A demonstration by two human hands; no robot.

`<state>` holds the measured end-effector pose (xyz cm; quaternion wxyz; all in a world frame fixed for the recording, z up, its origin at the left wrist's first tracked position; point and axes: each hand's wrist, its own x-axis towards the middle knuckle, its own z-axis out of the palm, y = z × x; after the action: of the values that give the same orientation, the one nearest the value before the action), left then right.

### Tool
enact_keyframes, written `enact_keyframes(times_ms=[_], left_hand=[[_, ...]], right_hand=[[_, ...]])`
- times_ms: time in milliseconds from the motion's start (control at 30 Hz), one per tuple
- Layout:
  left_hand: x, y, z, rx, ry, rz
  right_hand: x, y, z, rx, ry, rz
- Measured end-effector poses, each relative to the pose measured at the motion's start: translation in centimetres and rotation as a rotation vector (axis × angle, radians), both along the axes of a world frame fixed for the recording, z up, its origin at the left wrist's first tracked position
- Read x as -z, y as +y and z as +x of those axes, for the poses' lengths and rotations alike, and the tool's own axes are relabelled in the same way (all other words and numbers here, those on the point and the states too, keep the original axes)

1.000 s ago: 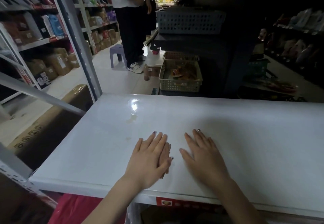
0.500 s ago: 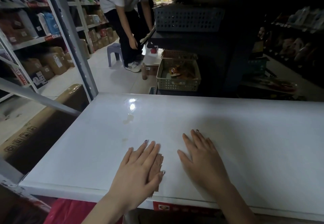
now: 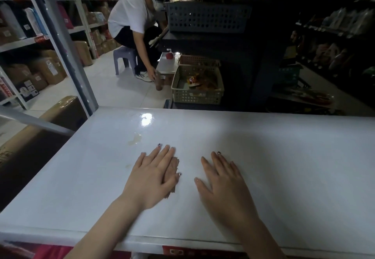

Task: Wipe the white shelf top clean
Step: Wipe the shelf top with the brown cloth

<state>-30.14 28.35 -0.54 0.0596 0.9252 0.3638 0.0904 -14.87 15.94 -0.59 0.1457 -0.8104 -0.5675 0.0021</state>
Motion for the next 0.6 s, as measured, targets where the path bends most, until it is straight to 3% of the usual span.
enact_keyframes(times_ms=[600], left_hand=[[-0.3, 4.9, 4.5, -0.005, 0.018, -0.041]], right_hand=[[1.3, 0.6, 0.1, 0.097, -0.053, 0.055]])
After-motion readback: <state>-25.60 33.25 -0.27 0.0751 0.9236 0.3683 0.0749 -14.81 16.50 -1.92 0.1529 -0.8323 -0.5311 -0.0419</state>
